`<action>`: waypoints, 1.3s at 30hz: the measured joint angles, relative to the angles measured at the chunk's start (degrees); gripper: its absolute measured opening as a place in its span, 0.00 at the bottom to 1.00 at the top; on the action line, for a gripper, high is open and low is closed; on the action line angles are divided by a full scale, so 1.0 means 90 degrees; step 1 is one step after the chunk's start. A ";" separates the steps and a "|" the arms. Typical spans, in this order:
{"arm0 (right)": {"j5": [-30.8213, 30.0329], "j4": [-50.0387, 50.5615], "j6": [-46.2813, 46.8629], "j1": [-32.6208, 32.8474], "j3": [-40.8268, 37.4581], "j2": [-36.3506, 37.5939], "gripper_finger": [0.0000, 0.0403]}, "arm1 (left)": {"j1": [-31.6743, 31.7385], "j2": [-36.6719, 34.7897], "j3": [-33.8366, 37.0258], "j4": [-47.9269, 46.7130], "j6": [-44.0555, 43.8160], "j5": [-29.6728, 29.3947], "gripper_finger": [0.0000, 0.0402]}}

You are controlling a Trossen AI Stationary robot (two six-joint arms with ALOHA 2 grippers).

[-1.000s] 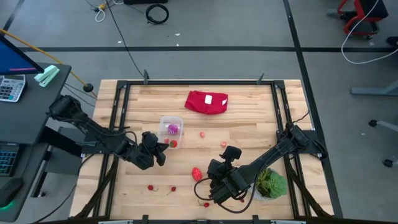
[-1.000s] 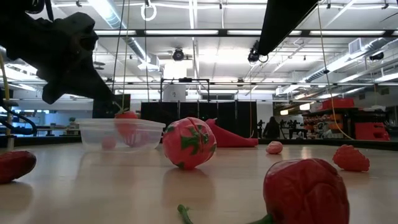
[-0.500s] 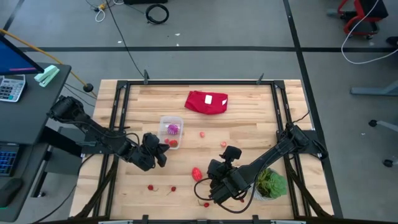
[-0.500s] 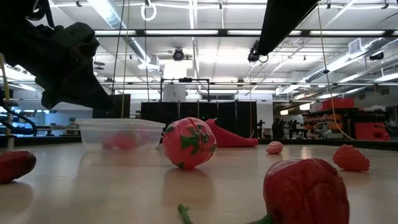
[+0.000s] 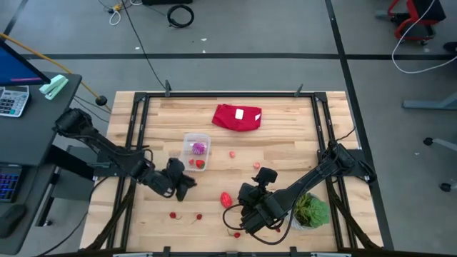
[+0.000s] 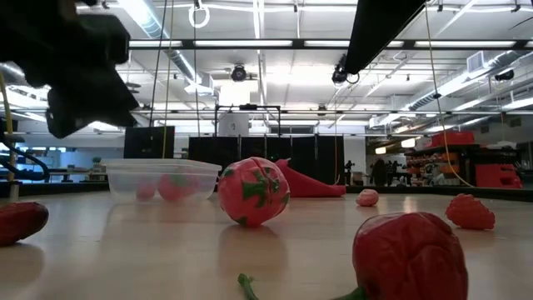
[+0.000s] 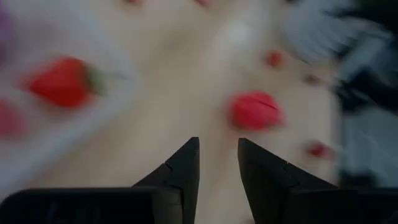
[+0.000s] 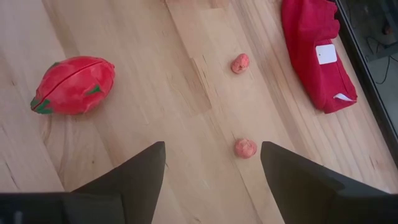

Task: Pick and placing Produce into tupperware
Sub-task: Put the red cherry in the transparent bin

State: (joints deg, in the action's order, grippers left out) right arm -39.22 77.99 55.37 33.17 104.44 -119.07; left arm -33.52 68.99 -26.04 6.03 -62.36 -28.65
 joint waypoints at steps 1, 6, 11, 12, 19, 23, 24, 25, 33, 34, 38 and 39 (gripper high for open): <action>0.0000 -0.0002 0.0000 0.0002 0.0000 0.0000 0.68 | -0.0101 -0.0017 0.0000 0.0250 0.0141 0.0232 0.28; -0.0001 -0.0007 0.0000 0.0001 0.0000 0.0000 0.68 | -0.0947 0.0059 0.0000 0.2095 0.1769 0.0887 0.25; -0.0005 -0.0009 0.0000 0.0001 0.0001 0.0000 0.68 | -0.1733 0.0209 -0.0030 0.2946 0.2673 0.0492 0.22; -0.0005 -0.0009 0.0000 0.0002 0.0000 0.0000 0.68 | -0.1840 0.0277 -0.0071 0.2863 0.2618 0.0390 0.21; -0.0061 -0.0042 0.0000 0.0000 0.0000 0.0000 0.68 | -0.2130 0.1210 -0.1017 0.1196 0.1318 0.0546 0.17; -0.0180 -0.0065 0.0000 -0.0003 0.0000 0.0000 0.68 | -0.2151 0.1803 -0.1937 -0.0423 0.1106 0.0810 0.16; -0.0182 -0.0069 0.0000 -0.0003 0.0001 0.0000 0.68 | -0.2151 0.1917 -0.2136 -0.0840 0.1155 0.0823 0.16; -0.0185 -0.0079 0.0000 -0.0003 0.0000 0.0000 0.68 | -0.2151 0.2026 -0.2324 -0.1260 0.1247 0.0827 0.15; -0.0189 -0.0158 0.0000 -0.0003 0.0000 0.0000 0.68 | -0.2034 0.2305 -0.2883 -0.2424 0.1500 0.0825 0.15; -0.0189 -0.0160 0.0000 -0.0003 0.0000 0.0000 0.68 | -0.2013 0.2305 -0.2883 -0.2422 0.1498 0.0825 0.15; -0.0189 -0.0165 0.0000 -0.0003 0.0000 0.0000 0.68 | -0.2003 0.2305 -0.2883 -0.2696 0.1498 0.0829 0.18; -0.0188 -0.0166 0.0000 -0.0003 0.0000 0.0000 0.68 | -0.2003 0.2315 -0.2883 -0.2831 0.1486 0.0828 0.18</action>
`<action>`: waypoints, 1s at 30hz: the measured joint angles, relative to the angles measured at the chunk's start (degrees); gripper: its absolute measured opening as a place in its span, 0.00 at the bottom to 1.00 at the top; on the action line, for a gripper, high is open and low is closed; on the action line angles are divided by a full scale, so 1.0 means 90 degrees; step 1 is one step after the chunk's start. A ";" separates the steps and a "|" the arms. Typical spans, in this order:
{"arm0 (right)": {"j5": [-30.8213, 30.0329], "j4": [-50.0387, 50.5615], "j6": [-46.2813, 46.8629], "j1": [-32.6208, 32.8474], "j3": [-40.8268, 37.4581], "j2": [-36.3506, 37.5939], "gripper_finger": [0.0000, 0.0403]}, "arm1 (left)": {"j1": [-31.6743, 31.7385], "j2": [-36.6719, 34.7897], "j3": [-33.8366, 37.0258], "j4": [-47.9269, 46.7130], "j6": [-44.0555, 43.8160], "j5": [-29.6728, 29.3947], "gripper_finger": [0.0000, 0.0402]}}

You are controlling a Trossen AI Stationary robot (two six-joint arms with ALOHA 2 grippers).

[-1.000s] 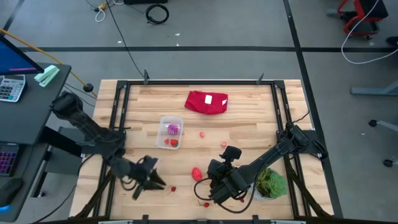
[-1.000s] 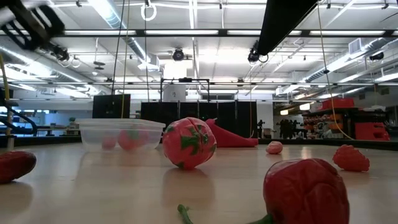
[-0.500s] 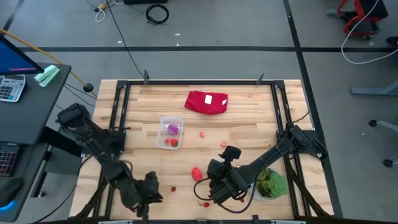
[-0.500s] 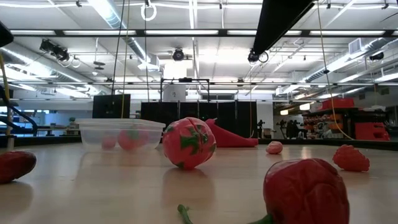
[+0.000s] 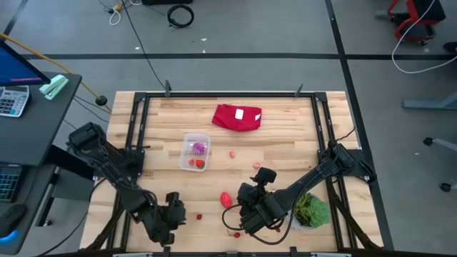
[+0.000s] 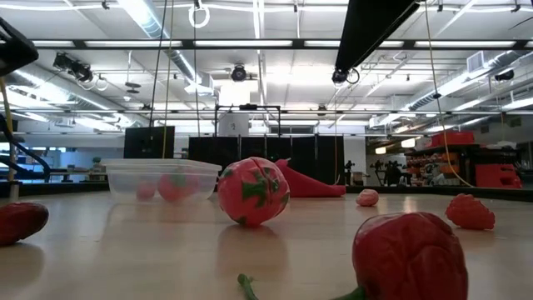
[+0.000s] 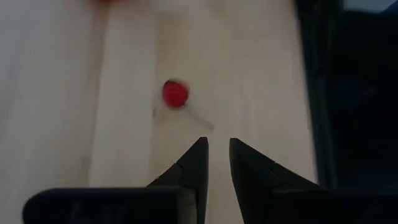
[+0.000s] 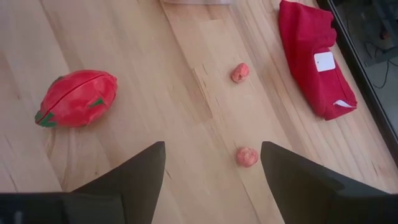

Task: Pick and placing Produce into tupperware
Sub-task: Put the red cherry in the transparent bin

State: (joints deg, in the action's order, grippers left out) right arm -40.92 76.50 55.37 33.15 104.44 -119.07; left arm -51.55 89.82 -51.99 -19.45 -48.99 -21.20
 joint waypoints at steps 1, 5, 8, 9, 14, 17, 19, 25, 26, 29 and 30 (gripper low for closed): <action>-0.0001 0.0000 -0.0001 0.0000 0.0000 0.0000 0.68 | 0.0000 0.0017 0.0000 -0.0118 -0.0061 0.0003 0.19; -0.0001 -0.0011 0.0000 0.0000 0.0000 0.0000 0.68 | 0.0000 0.0031 0.0000 -0.0567 -0.0516 0.0092 0.25; 0.0001 -0.0013 -0.0002 0.0000 0.0000 0.0000 0.68 | 0.0000 0.0031 0.0000 -0.0696 -0.0692 0.0096 0.32; 0.0001 -0.0020 0.0000 -0.0001 0.0000 0.0000 0.68 | 0.0000 0.0031 0.0000 -0.0681 -0.0721 0.0099 0.34; 0.0001 -0.0033 0.0000 -0.0002 0.0000 0.0000 0.68 | 0.0000 0.0059 0.0005 -0.0649 -0.0830 0.0004 0.47; 0.0004 -0.0033 0.0000 0.0000 0.0000 0.0000 0.68 | 0.0000 0.0232 0.0079 -0.0641 -0.1044 -0.0015 0.53; 0.0001 -0.0036 -0.0002 -0.0002 0.0000 0.0000 0.68 | 0.0000 0.0431 0.0095 -0.0640 -0.1277 -0.0015 0.56; 0.0001 -0.0035 -0.0005 -0.0002 0.0000 0.0000 0.68 | 0.0000 0.0746 0.0097 -0.0638 -0.1351 -0.0009 0.57; 0.0001 -0.0035 -0.0005 -0.0002 0.0000 0.0000 0.68 | 0.0000 0.0753 0.0097 -0.0639 -0.1353 0.0006 0.57; 0.0001 -0.0035 -0.0005 -0.0001 0.0000 0.0000 0.68 | 0.0000 0.0762 0.0097 -0.0633 -0.1370 0.0082 0.54; 0.0001 -0.0035 -0.0005 -0.0001 0.0000 0.0000 0.68 | 0.0000 0.0762 0.0097 -0.0628 -0.1375 0.0091 0.53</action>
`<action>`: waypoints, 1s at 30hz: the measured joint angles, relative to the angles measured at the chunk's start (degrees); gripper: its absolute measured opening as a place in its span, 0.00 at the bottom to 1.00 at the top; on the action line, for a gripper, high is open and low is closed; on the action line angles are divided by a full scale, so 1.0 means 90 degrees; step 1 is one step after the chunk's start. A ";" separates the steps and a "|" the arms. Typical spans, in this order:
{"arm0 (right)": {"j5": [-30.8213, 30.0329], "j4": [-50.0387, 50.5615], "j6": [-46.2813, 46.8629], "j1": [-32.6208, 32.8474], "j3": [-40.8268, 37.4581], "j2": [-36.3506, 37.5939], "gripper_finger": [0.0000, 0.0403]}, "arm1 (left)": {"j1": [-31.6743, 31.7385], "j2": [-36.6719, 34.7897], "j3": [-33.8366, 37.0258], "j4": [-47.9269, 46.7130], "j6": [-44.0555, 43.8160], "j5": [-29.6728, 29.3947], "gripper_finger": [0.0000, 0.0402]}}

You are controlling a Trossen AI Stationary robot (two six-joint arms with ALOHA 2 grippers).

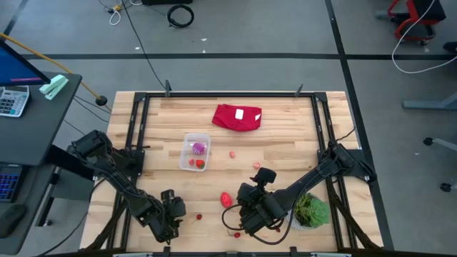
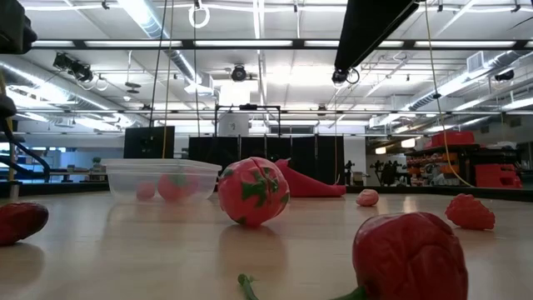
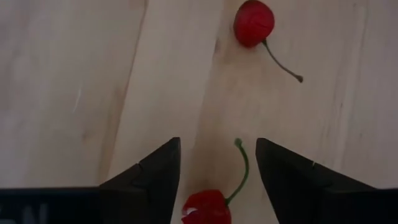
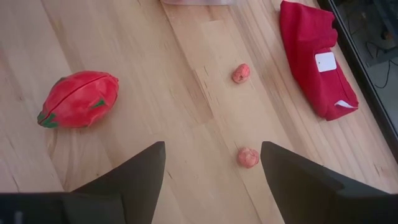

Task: Pick and placing Produce into tupperware
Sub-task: Put the red cherry in the transparent bin

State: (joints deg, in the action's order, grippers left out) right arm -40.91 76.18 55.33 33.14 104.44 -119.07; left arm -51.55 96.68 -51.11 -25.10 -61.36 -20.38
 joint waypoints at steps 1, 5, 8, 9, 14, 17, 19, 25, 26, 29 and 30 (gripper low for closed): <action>0.0000 0.0000 0.0000 -0.0001 0.0000 0.0000 0.68 | 0.0000 0.0000 0.0000 0.0026 -0.0008 0.0003 0.52; 0.0000 0.0000 0.0000 -0.0001 0.0000 0.0000 0.68 | 0.0000 0.0000 0.0000 0.0059 -0.0118 0.0012 0.43; 0.0000 0.0000 0.0000 -0.0001 0.0000 0.0000 0.68 | 0.0000 0.0000 0.0000 0.0068 -0.0117 0.0012 0.34; 0.0000 0.0000 -0.0002 0.0000 0.0000 0.0000 0.68 | 0.0000 0.0000 0.0000 0.0070 -0.0117 0.0012 0.30; 0.0000 0.0000 0.0000 0.0001 0.0000 0.0000 0.68 | 0.0000 0.0000 0.0000 0.0083 -0.0109 0.0012 0.09; 0.0000 0.0000 -0.0001 -0.0001 0.0000 0.0000 0.68 | 0.0000 0.0000 0.0000 0.0061 -0.0063 -0.0033 0.03; 0.0000 0.0000 0.0000 -0.0001 0.0000 0.0000 0.68 | 0.0000 0.0000 0.0000 0.0012 -0.0053 -0.0240 0.04; 0.0000 0.0000 0.0000 -0.0001 0.0000 0.0000 0.68 | 0.0300 -0.0124 0.0000 -0.0007 0.0372 -0.1058 0.02; 0.0000 0.0000 0.0000 -0.0001 0.0000 0.0000 0.68 | 0.0389 -0.0193 0.0000 -0.0001 0.0384 -0.1306 0.02; 0.0000 0.0000 0.0000 -0.0001 0.0000 0.0000 0.68 | 0.0651 -0.0460 0.0000 -0.0015 0.0467 -0.2069 0.03; 0.0000 0.0000 0.0000 -0.0001 0.0000 0.0000 0.68 | 0.0745 -0.0579 0.0000 -0.0038 0.0555 -0.2246 0.03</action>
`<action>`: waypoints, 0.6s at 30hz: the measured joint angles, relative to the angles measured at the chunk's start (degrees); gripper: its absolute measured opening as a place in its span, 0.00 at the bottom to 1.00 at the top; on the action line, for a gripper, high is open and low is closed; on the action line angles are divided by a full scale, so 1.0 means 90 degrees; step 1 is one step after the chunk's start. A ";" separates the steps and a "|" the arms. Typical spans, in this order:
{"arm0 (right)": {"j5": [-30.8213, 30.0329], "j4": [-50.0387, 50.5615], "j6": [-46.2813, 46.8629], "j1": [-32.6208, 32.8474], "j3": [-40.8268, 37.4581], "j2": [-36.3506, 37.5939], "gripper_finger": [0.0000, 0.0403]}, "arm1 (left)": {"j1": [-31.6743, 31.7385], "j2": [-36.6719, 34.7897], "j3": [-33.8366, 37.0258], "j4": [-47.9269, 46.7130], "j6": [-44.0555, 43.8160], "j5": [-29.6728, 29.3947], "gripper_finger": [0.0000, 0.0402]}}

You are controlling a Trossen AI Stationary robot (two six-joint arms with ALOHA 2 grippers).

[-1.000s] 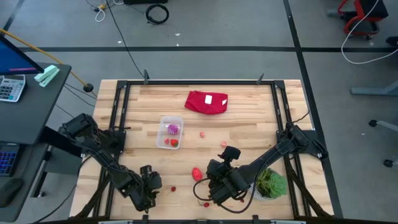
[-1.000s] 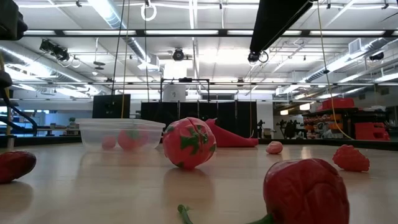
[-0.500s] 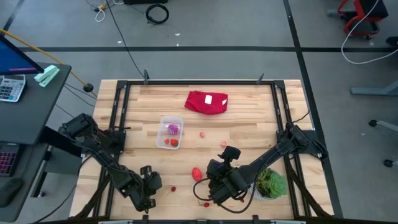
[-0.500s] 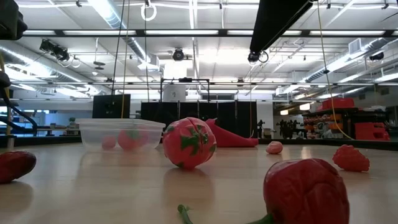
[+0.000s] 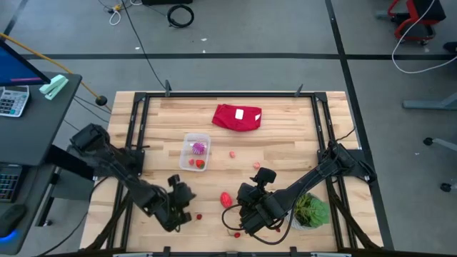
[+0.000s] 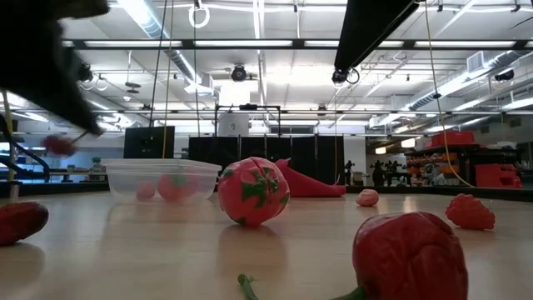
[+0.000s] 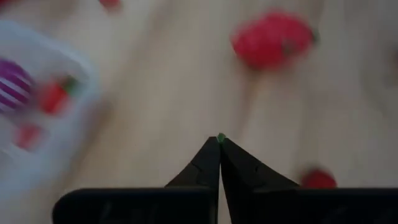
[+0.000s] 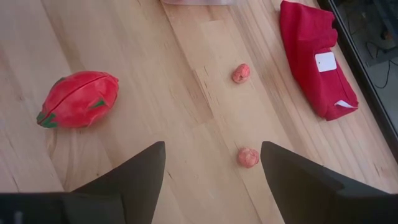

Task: Pick and placing Produce into tupperware
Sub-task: Put the red cherry in the transparent bin

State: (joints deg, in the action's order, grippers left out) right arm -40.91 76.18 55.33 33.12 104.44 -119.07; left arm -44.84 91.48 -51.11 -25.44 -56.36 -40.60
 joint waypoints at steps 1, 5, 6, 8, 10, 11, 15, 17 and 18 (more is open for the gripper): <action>0.0002 0.0000 0.0000 0.0001 0.0000 0.0000 0.68 | 0.0087 -0.0126 0.0000 -0.0055 0.0101 -0.0138 0.03; 0.0002 0.0000 0.0000 0.0000 0.0000 0.0000 0.68 | 0.0443 -0.0703 -0.0002 -0.0554 0.0213 -0.0739 0.02; 0.0000 0.0000 0.0000 0.0000 0.0000 0.0000 0.68 | 0.0539 -0.0851 -0.0002 -0.0708 0.0191 -0.0895 0.02; 0.0000 0.0000 0.0000 0.0002 0.0000 0.0000 0.68 | 0.0766 -0.1140 -0.0002 -0.1048 0.0195 -0.1169 0.03; 0.0000 0.0000 0.0000 0.0002 0.0002 0.0000 0.68 | 0.1051 -0.1381 -0.0002 -0.1377 0.0291 -0.1224 0.04; 0.0000 0.0000 0.0000 0.0002 0.0000 0.0000 0.68 | 0.1201 -0.1471 -0.0002 -0.1511 0.0324 -0.1224 0.03; 0.0001 0.0000 0.0000 0.0002 0.0000 0.0000 0.68 | 0.1847 -0.1591 -0.0002 -0.1745 0.0371 -0.1160 0.01; 0.0002 0.0000 0.0000 0.0002 0.0000 0.0000 0.68 | 0.2141 -0.1582 -0.0002 -0.1760 0.0399 -0.0840 0.02; 0.0000 0.0000 0.0000 0.0002 0.0000 0.0000 0.68 | 0.2287 -0.1521 -0.0004 -0.1736 0.0404 -0.0666 0.02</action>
State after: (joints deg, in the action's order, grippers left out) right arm -40.91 76.18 55.33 33.15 104.44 -119.07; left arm -24.26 77.78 -51.15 -41.06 -52.73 -46.59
